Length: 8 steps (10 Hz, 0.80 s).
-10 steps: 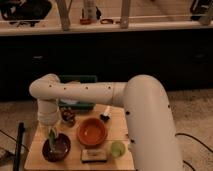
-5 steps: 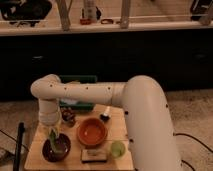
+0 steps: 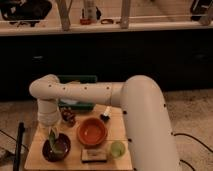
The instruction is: Place pepper in purple bowl
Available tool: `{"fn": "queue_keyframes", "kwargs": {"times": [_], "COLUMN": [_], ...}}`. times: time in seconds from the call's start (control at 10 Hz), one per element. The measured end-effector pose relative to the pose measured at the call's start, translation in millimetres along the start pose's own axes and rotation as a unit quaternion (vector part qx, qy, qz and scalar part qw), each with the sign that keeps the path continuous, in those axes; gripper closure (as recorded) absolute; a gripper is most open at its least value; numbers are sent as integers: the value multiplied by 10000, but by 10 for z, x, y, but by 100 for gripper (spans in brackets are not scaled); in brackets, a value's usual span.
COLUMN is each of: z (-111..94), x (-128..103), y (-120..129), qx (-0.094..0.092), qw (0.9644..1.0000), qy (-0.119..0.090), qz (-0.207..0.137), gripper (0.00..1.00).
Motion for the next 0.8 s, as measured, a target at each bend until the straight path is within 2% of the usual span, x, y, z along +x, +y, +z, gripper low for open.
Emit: {"fn": "queue_keyframes", "kwargs": {"times": [0.2,0.3,0.8], "z": [15,19,52], "x": [-20,-27,-69], "y": [-12,-15,-32], "qx": [-43,-57,-117], "qw": [10000,10000,9998], "qy": [-24,-33,-97], "qz": [-19,-26,-126], "gripper": [24,20,20]}}
